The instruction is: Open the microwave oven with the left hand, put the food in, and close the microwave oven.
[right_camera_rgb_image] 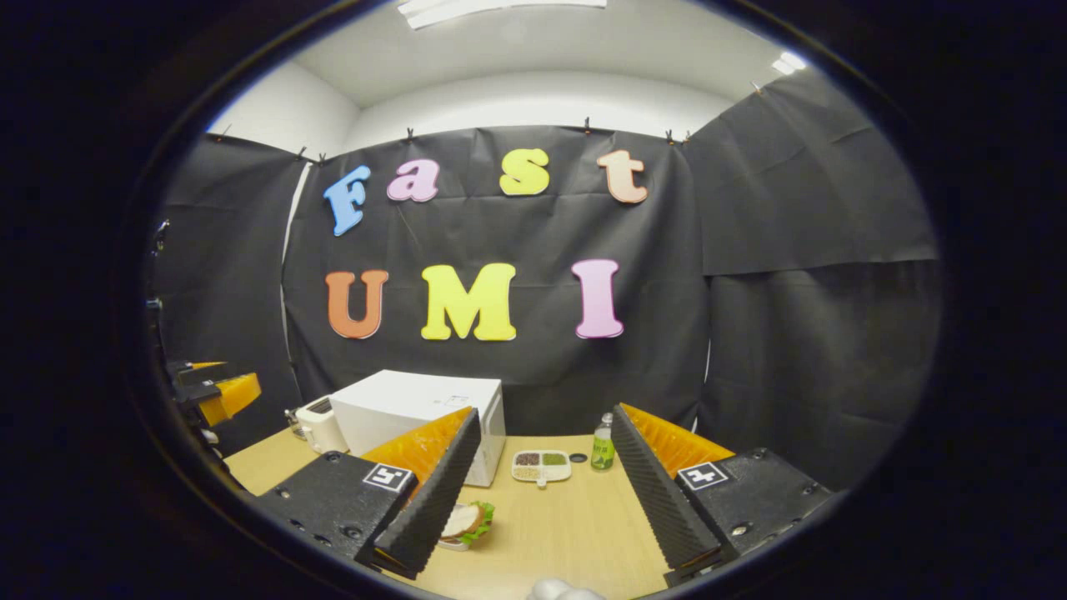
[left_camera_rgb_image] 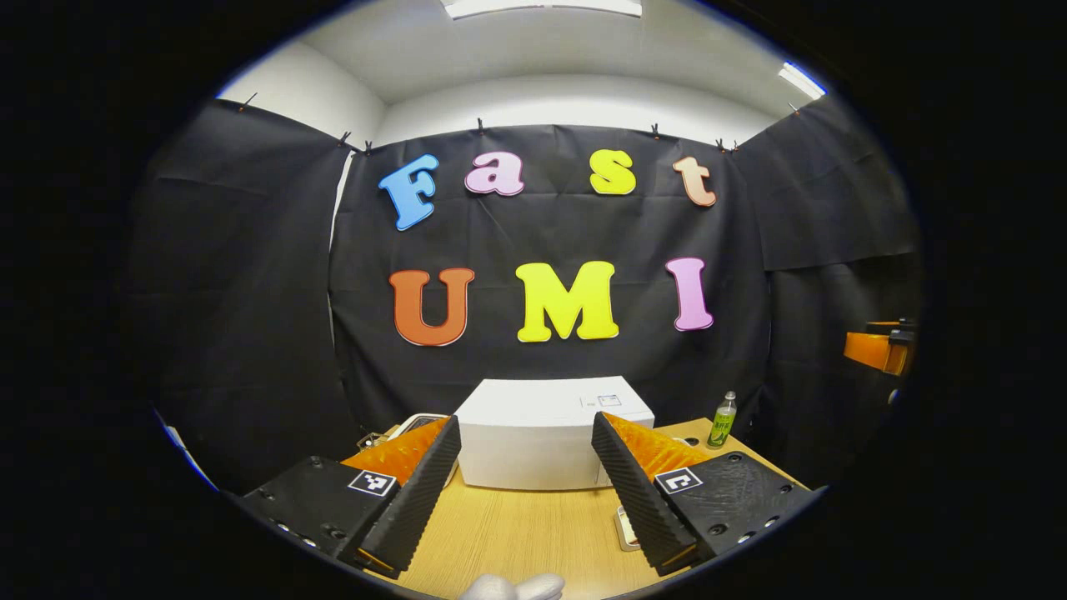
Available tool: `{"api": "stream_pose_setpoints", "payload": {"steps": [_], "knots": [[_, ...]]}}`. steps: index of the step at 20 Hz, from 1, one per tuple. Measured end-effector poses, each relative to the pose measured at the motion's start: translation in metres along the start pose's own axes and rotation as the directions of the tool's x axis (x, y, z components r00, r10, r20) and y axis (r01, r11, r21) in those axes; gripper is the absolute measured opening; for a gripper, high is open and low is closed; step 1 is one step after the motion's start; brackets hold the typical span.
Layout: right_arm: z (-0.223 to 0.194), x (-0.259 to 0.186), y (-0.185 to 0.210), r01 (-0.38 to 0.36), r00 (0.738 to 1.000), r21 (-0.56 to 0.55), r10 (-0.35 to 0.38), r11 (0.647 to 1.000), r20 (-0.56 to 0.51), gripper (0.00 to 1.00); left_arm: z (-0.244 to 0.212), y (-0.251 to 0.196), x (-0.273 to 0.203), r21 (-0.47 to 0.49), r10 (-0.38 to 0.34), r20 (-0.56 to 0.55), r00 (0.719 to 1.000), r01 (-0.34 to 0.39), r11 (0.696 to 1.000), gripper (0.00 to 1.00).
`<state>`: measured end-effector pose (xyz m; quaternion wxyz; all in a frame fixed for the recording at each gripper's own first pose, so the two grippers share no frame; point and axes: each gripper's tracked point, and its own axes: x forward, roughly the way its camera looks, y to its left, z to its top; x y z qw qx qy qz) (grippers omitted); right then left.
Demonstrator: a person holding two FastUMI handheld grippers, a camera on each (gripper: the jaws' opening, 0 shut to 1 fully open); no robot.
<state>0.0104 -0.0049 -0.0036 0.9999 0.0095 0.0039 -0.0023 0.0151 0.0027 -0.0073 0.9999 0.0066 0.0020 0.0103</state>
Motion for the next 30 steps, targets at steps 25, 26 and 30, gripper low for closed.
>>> {"api": "stream_pose_setpoints", "payload": {"steps": [25,26,30], "knots": [[0.01,-0.003,-0.063,0.162,0.984,-0.115,-0.168,0.98,-0.051,1.0,-0.209,-0.151,0.255,-0.002,-0.144,-0.127,0.981,0.145,0.989,0.93],[0.008,-0.004,-0.065,0.168,0.983,-0.124,-0.177,0.978,-0.059,0.92,-0.216,-0.153,0.263,-0.004,-0.143,-0.138,0.98,0.144,0.99,0.9],[0.003,-0.006,-0.071,0.188,0.976,-0.142,-0.201,0.972,-0.082,0.92,-0.237,-0.162,0.285,-0.012,-0.159,-0.166,0.973,0.159,0.987,0.77]]}}
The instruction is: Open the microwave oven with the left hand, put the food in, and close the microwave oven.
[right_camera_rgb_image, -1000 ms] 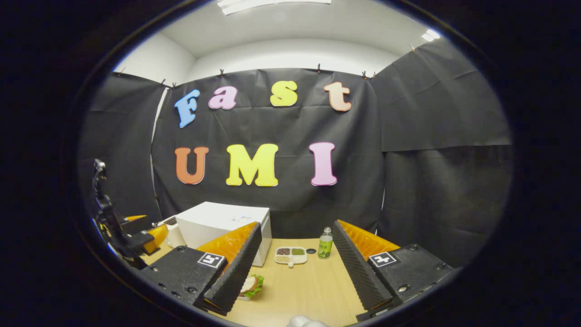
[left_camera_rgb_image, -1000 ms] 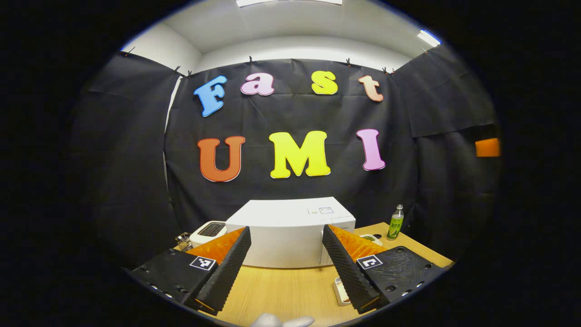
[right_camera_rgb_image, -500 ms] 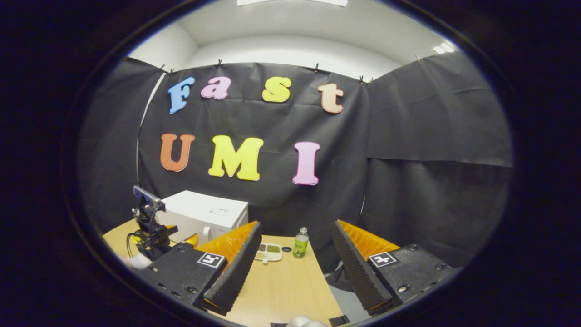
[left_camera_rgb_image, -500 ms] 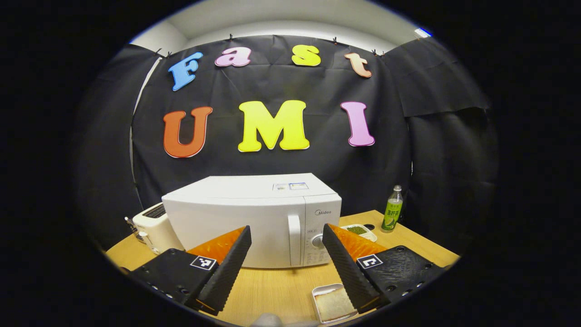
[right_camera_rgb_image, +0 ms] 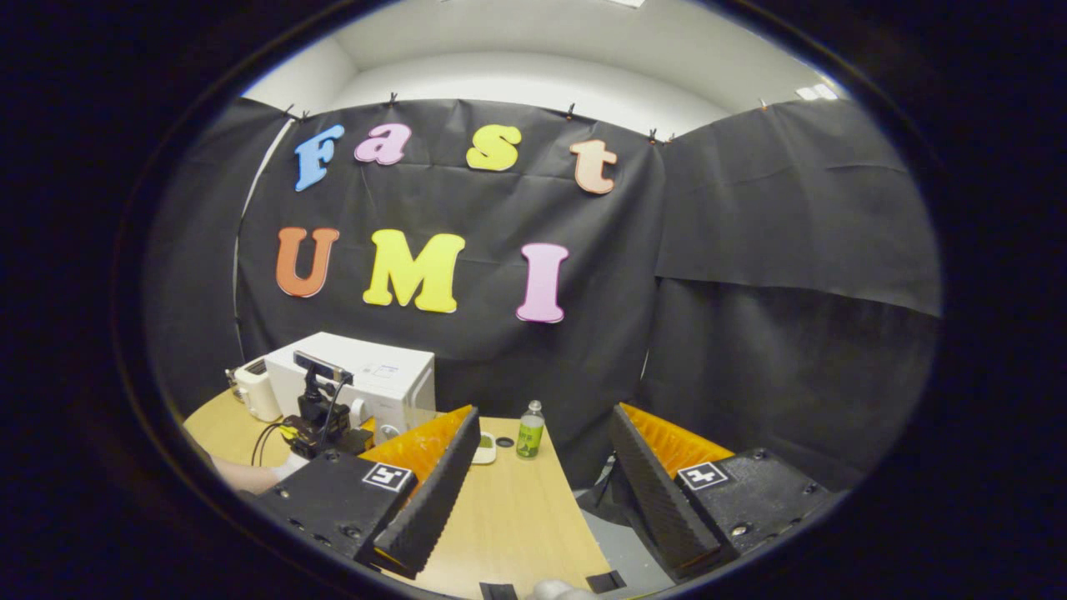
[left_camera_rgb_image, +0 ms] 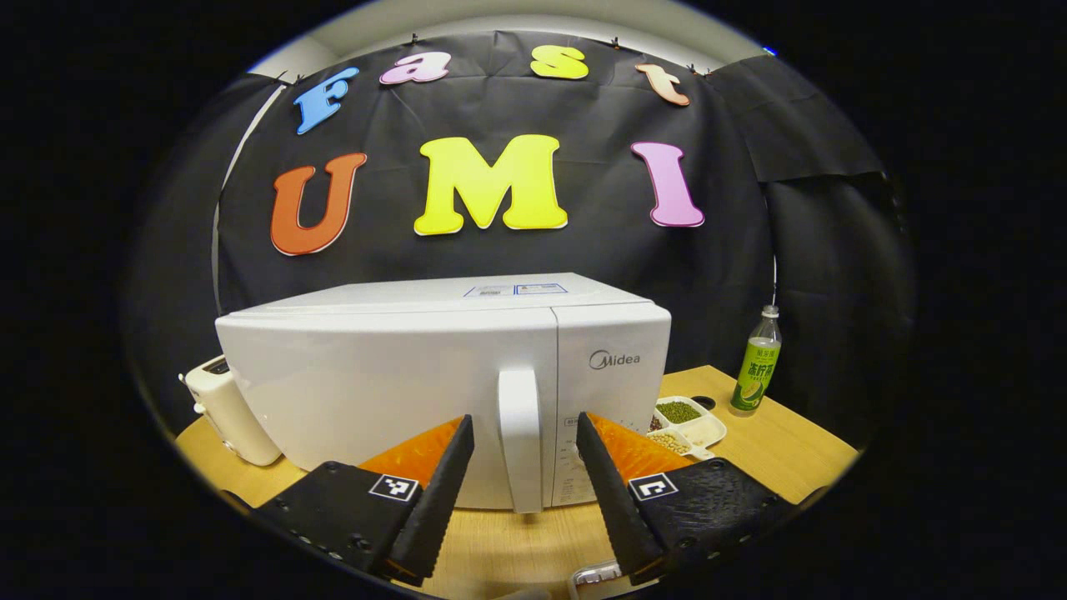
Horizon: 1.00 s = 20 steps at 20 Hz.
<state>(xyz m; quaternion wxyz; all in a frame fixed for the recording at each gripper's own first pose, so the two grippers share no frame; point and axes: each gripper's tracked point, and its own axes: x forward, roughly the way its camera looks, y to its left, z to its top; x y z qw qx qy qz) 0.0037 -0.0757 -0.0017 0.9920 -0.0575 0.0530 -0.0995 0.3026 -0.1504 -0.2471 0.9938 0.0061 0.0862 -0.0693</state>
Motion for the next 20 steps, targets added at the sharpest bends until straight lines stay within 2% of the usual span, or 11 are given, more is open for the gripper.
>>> {"api": "stream_pose_setpoints", "payload": {"steps": [1,2,3,4,5,6,10,12,15,19,20], "knots": [[0.0,-0.001,-0.001,0.003,1.0,-0.001,-0.003,1.0,-0.006,0.92,-0.002,0.002,0.004,0.0,-0.003,-0.005,1.0,0.003,1.0,0.74],[-0.001,-0.001,-0.001,0.005,1.0,0.001,-0.005,1.0,-0.008,1.0,-0.003,0.001,0.007,0.004,-0.017,0.0,1.0,0.017,1.0,0.66],[0.0,-0.002,0.0,0.009,1.0,0.001,-0.009,1.0,-0.008,1.0,-0.007,0.006,0.004,0.011,-0.013,-0.013,1.0,0.013,1.0,0.72],[0.0,-0.003,0.0,0.009,1.0,0.002,-0.009,1.0,-0.008,1.0,-0.007,0.001,0.007,-0.006,-0.049,-0.009,0.999,0.049,0.999,0.25],[0.001,-0.005,0.001,0.009,1.0,0.0,-0.009,1.0,-0.008,1.0,-0.007,0.0,0.005,-0.016,-0.059,-0.01,0.998,0.059,0.998,0.28],[0.002,-0.006,0.002,0.009,1.0,-0.003,-0.009,1.0,-0.006,0.92,-0.007,0.002,0.007,-0.019,-0.057,-0.013,0.998,0.057,0.998,0.25],[0.004,-0.008,0.009,-0.004,1.0,-0.003,0.004,1.0,-0.003,0.92,-0.007,0.002,0.005,-0.028,-0.061,-0.023,0.998,0.06,0.998,0.06],[0.008,-0.01,0.014,-0.019,1.0,-0.004,0.019,1.0,0.004,0.93,-0.008,0.001,0.002,-0.057,-0.087,-0.045,0.995,0.084,0.995,0.06],[0.014,-0.008,0.02,-0.033,0.999,-0.017,0.034,0.999,0.024,1.0,-0.012,0.007,-0.034,-0.014,-0.099,-0.016,0.995,0.099,0.995,0.06],[0.018,-0.005,0.044,-0.1,0.994,-0.055,0.102,0.993,0.046,1.0,-0.025,0.018,-0.079,-0.028,-0.149,-0.031,0.988,0.148,0.989,0.06],[0.02,-0.005,0.053,-0.122,0.991,-0.058,0.125,0.991,0.051,0.97,-0.026,0.023,-0.092,-0.008,-0.148,-0.035,0.988,0.148,0.989,0.1]]}}
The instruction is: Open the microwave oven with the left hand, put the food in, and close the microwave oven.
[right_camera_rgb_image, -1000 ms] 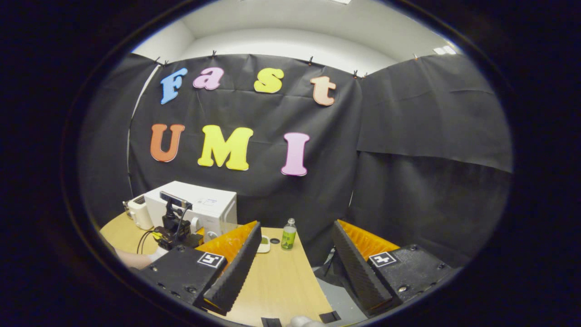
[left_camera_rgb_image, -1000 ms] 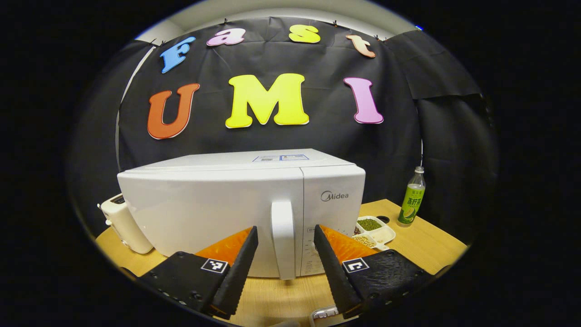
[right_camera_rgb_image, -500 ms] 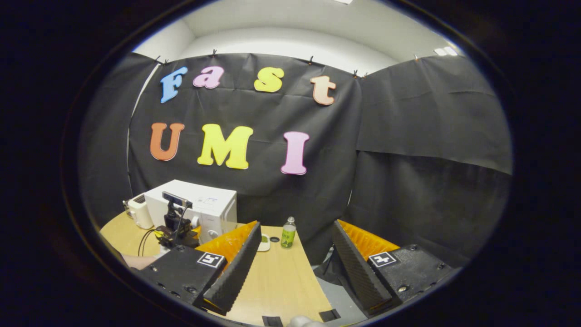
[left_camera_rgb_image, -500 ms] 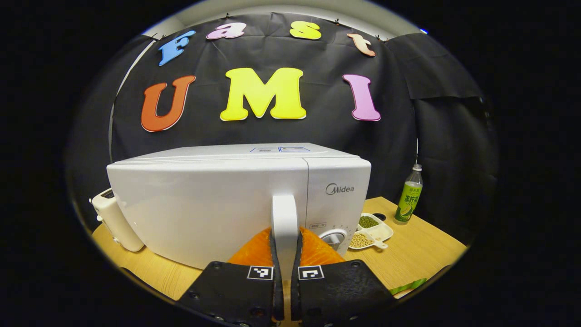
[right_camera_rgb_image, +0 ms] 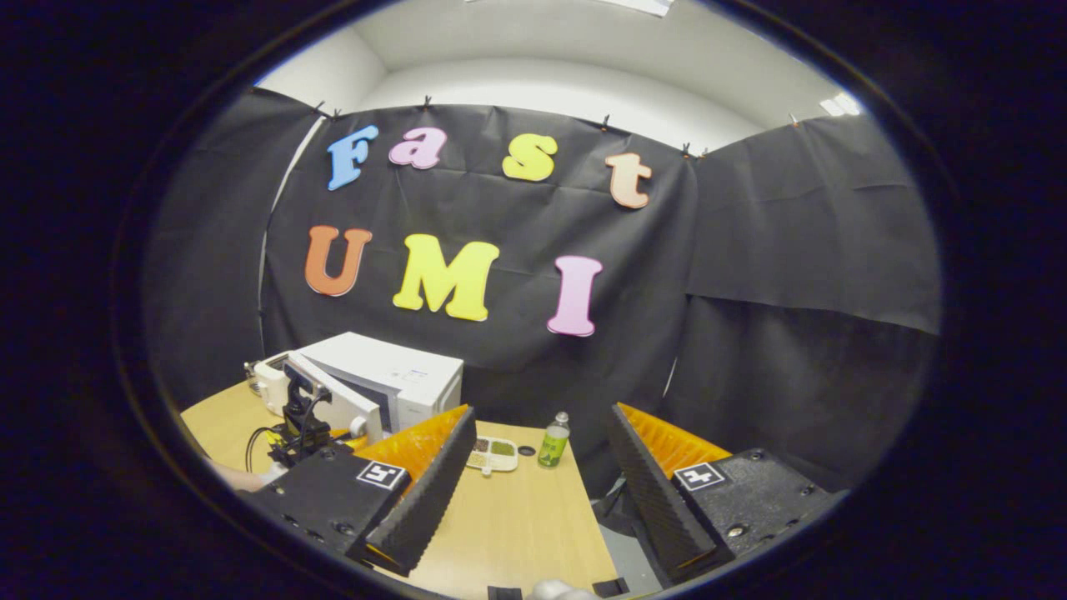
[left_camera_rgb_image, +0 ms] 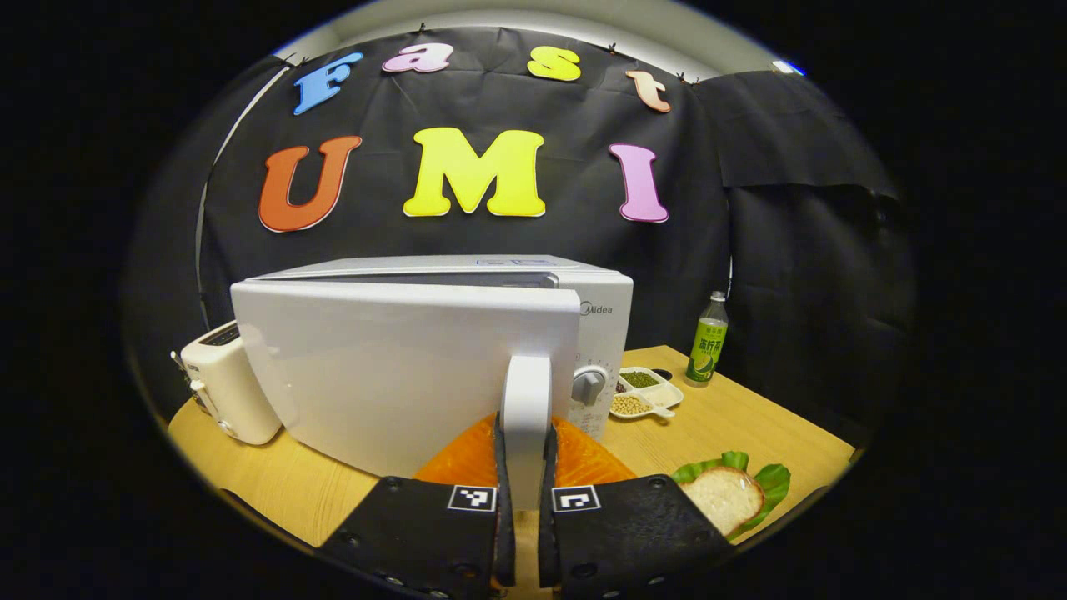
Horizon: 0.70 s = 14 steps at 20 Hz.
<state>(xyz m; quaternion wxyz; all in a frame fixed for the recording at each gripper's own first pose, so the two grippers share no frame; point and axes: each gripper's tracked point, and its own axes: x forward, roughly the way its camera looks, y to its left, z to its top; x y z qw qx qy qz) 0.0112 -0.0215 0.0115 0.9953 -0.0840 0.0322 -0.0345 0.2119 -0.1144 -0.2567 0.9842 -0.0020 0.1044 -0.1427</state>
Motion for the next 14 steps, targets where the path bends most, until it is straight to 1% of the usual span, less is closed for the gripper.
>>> {"api": "stream_pose_setpoints", "payload": {"steps": [1,2,3,4,5,6,7,8,10,11,12,13,14], "knots": [[-0.001,0.003,0.008,-0.022,1.0,-0.002,0.022,1.0,0.002,1.0,-0.003,0.009,-0.014,0.033,0.028,0.003,1.0,-0.028,0.999,0.12],[-0.002,0.004,0.013,-0.041,0.999,0.0,0.041,0.999,0.001,1.0,0.0,0.02,-0.025,0.067,0.064,0.02,0.998,-0.065,0.996,0.24],[-0.003,0.004,0.02,-0.063,0.998,0.007,0.063,0.998,-0.001,1.0,0.003,0.032,-0.034,0.075,0.082,0.033,0.996,-0.085,0.994,0.31],[-0.003,0.003,0.025,-0.079,0.997,0.017,0.079,0.997,-0.001,1.0,0.002,0.041,-0.044,0.05,0.095,0.032,0.995,-0.097,0.994,0.66],[-0.002,0.003,0.03,-0.096,0.995,0.028,0.096,0.995,0.001,1.0,0.0,0.05,-0.049,0.016,0.106,0.03,0.994,-0.107,0.994,0.75],[-0.002,0.001,0.035,-0.11,0.994,0.037,0.11,0.993,0.0,1.0,-0.008,0.05,-0.055,-0.02,0.096,-0.008,0.995,-0.096,0.995,0.9],[-0.005,0.001,0.036,-0.119,0.993,0.04,0.119,0.992,-0.002,1.0,-0.007,0.052,-0.068,-0.032,0.097,-0.012,0.995,-0.097,0.995,0.98],[-0.005,-0.001,0.039,-0.13,0.992,0.039,0.13,0.991,-0.002,0.96,-0.008,0.06,-0.078,-0.023,0.111,-0.013,0.994,-0.111,0.994,0.98],[-0.008,-0.003,0.046,-0.15,0.989,0.036,0.15,0.988,-0.004,0.96,-0.01,0.071,-0.098,0.011,0.15,-0.006,0.989,-0.15,0.989,0.98],[-0.01,-0.004,0.049,-0.16,0.987,0.036,0.16,0.986,-0.004,1.0,-0.013,0.078,-0.107,0.015,0.164,-0.012,0.986,-0.164,0.986,0.98],[-0.012,-0.005,0.053,-0.169,0.986,0.04,0.169,0.985,-0.008,1.0,-0.017,0.084,-0.118,0.011,0.176,-0.02,0.984,-0.176,0.984,0.97],[-0.014,-0.006,0.055,-0.179,0.984,0.048,0.179,0.983,-0.01,0.96,-0.02,0.092,-0.129,0.004,0.189,-0.031,0.981,-0.189,0.982,0.97],[-0.016,-0.006,0.059,-0.186,0.982,0.06,0.187,0.981,-0.014,1.0,-0.023,0.1,-0.14,0.002,0.206,-0.039,0.978,-0.206,0.979,0.96]]}}
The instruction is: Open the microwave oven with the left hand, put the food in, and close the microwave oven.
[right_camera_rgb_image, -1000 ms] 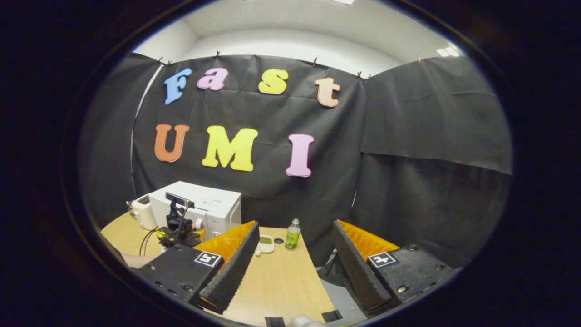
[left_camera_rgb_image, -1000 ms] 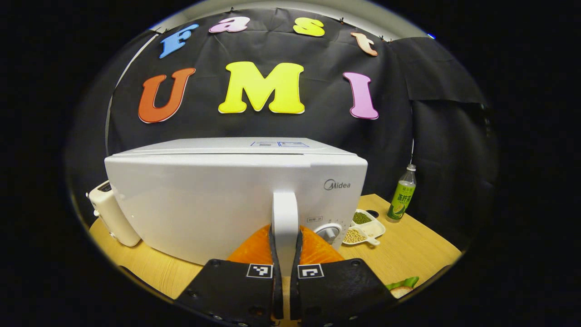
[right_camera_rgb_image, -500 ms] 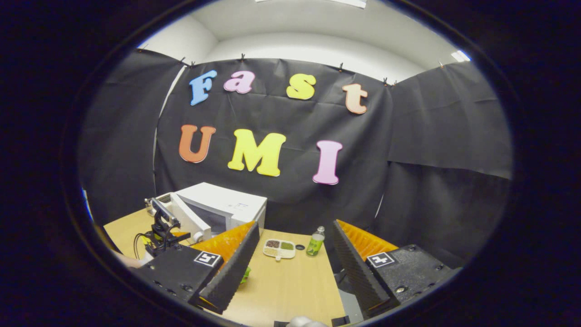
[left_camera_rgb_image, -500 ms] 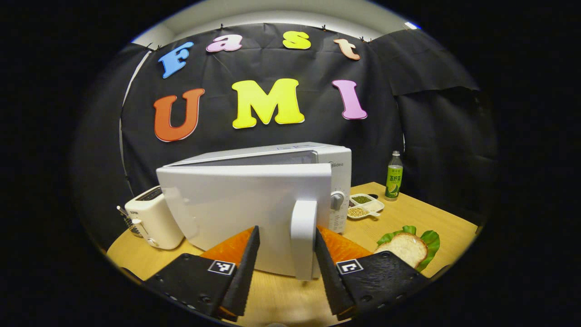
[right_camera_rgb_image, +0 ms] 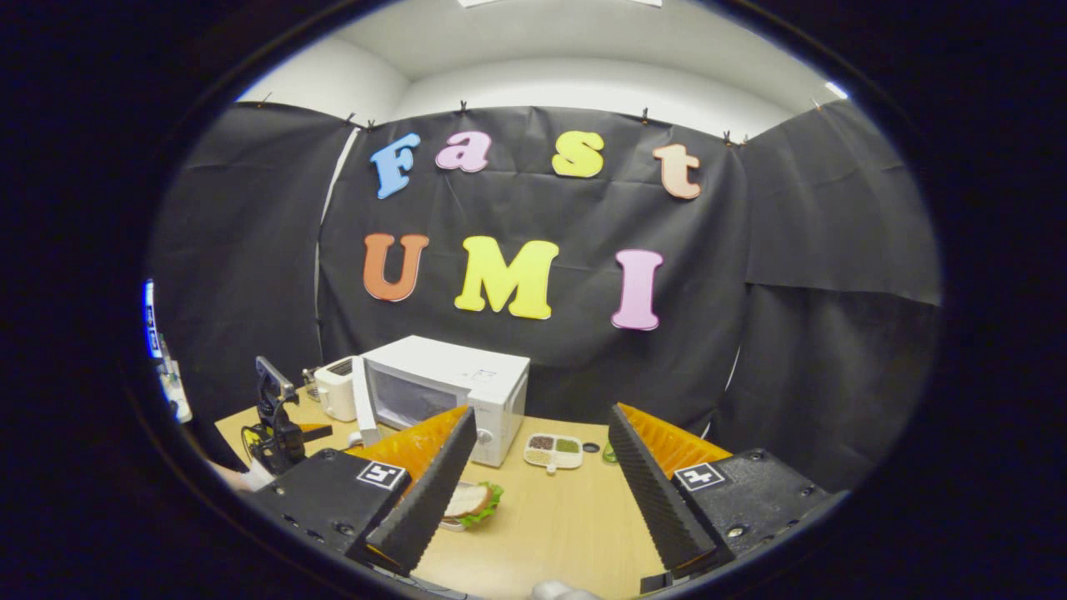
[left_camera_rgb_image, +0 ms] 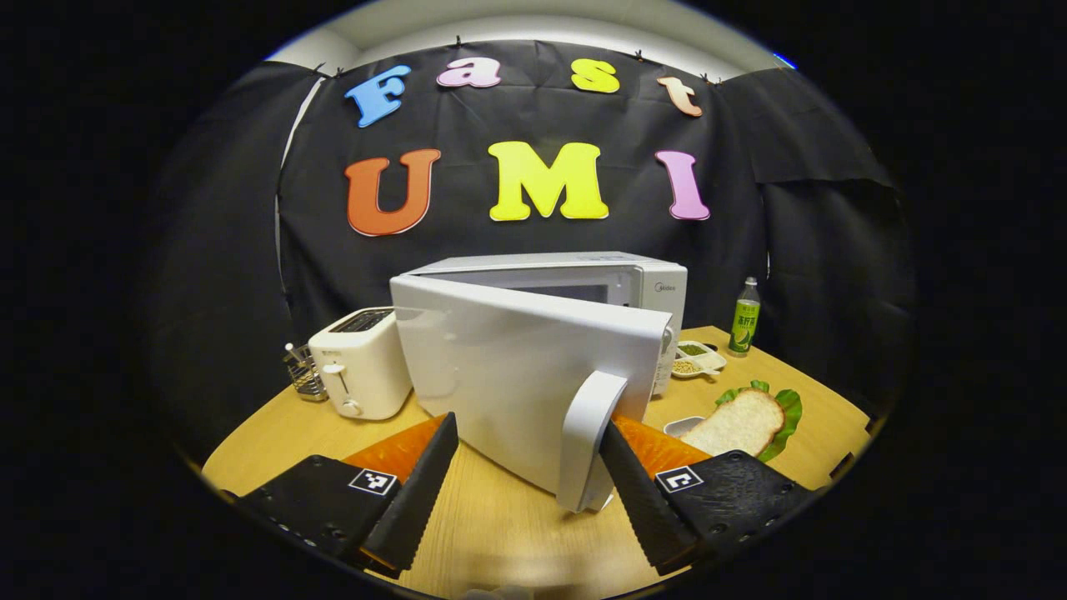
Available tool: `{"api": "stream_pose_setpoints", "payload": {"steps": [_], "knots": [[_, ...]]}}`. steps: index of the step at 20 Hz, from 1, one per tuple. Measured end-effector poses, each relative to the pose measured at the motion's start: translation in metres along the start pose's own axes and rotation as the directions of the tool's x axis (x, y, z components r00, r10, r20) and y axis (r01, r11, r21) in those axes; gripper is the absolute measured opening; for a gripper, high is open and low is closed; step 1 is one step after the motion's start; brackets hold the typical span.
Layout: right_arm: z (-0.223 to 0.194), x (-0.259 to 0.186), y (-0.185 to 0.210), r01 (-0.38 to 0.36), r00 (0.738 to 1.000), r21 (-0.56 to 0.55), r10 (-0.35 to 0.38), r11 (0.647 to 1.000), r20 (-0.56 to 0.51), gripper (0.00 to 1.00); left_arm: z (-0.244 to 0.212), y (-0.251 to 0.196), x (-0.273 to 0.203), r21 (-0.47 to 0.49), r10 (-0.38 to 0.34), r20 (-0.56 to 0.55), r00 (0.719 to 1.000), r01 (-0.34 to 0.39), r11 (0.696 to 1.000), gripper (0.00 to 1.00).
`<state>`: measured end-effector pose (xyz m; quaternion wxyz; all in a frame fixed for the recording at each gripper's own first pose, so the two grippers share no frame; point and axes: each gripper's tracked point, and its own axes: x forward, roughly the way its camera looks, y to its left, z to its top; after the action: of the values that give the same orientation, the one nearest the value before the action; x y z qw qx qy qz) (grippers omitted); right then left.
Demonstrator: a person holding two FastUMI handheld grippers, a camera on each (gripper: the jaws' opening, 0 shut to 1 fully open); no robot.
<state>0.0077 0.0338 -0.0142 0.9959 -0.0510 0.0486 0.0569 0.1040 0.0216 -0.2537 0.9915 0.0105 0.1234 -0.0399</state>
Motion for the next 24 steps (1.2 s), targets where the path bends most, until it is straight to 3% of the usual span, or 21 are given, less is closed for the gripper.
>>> {"api": "stream_pose_setpoints", "payload": {"steps": [2,6,8,9,13,17,20,23,24], "knots": [[-0.006,-0.002,0.007,-0.019,1.0,0.027,0.019,0.999,-0.007,0.96,-0.005,0.025,-0.019,0.006,0.042,-0.011,0.999,-0.042,0.999,0.96],[-0.029,-0.003,0.022,-0.051,0.998,0.045,0.053,0.998,-0.04,1.0,-0.017,0.087,-0.057,0.034,0.142,-0.032,0.989,-0.141,0.989,0.96],[-0.039,-0.004,0.033,-0.066,0.996,0.057,0.07,0.996,-0.057,1.0,-0.022,0.123,-0.074,0.041,0.2,-0.046,0.979,-0.198,0.979,1.0],[-0.045,-0.004,0.036,-0.071,0.995,0.059,0.075,0.996,-0.064,0.96,-0.026,0.138,-0.081,0.042,0.223,-0.053,0.973,-0.221,0.974,0.96],[-0.061,0.002,0.048,-0.092,0.992,0.054,0.096,0.994,-0.081,1.0,-0.027,0.183,-0.109,0.053,0.3,-0.057,0.952,-0.297,0.953,0.96],[-0.085,0.018,0.052,-0.12,0.984,0.083,0.13,0.989,-0.121,0.96,-0.027,0.192,-0.131,0.05,0.318,-0.052,0.947,-0.315,0.948,0.96],[-0.118,0.035,0.048,-0.14,0.968,0.115,0.16,0.983,-0.194,1.0,-0.024,0.178,-0.137,0.058,0.305,-0.051,0.951,-0.302,0.952,0.96],[-0.16,0.061,0.046,-0.176,0.934,0.169,0.219,0.97,-0.281,0.96,-0.017,0.16,-0.149,0.057,0.29,-0.048,0.956,-0.287,0.956,0.97],[-0.174,0.07,0.044,-0.184,0.919,0.19,0.237,0.964,-0.314,1.0,-0.013,0.152,-0.149,0.055,0.286,-0.044,0.957,-0.284,0.957,0.97]]}}
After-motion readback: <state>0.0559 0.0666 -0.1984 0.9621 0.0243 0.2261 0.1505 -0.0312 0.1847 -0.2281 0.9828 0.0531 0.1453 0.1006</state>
